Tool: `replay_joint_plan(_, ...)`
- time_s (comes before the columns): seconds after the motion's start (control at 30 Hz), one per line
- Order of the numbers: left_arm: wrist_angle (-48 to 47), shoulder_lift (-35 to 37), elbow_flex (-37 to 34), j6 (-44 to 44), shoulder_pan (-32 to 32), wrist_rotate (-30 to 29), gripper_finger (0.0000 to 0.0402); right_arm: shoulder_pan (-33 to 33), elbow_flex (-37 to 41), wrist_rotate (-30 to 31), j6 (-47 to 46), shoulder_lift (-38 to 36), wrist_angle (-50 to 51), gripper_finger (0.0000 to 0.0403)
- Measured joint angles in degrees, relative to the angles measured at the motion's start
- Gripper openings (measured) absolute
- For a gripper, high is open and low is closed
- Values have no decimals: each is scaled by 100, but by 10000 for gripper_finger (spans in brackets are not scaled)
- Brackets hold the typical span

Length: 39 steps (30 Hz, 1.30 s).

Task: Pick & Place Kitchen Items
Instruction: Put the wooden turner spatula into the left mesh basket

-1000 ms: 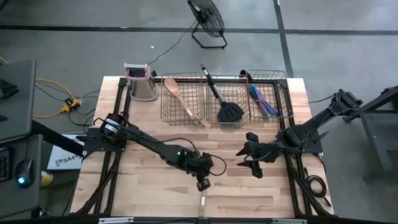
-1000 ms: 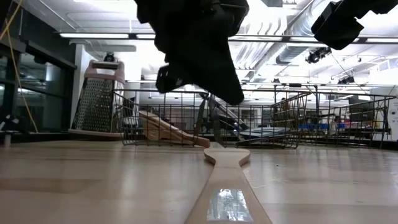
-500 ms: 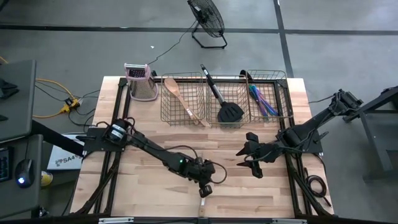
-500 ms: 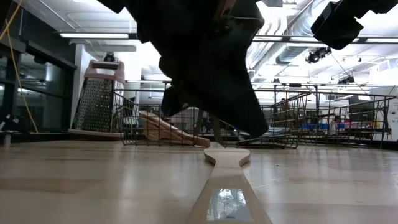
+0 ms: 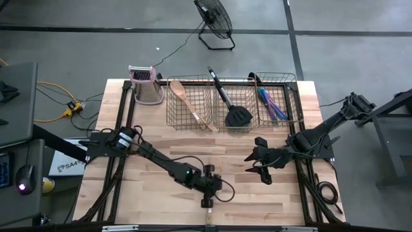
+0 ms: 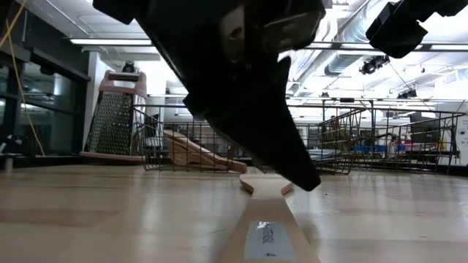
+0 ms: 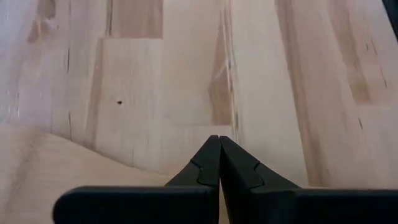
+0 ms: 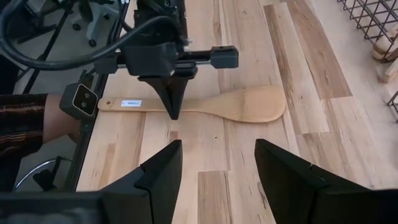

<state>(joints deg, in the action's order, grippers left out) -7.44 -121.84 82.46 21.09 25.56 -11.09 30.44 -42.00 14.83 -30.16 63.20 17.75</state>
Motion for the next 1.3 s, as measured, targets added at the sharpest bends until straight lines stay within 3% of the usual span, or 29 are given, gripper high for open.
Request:
replay_joint_plan(0.43,-763,2,15,-31,78,258,0,0,0,0,1,0,16,195)
replay_joint_plan(0.73,-1780,28,35,196,231,263,0,0,0,-2,-3,0,59,195)
replay_joint_plan(1.3,-2523,70,20,683,227,337,0,0,0,-2,-23,0,78,195)
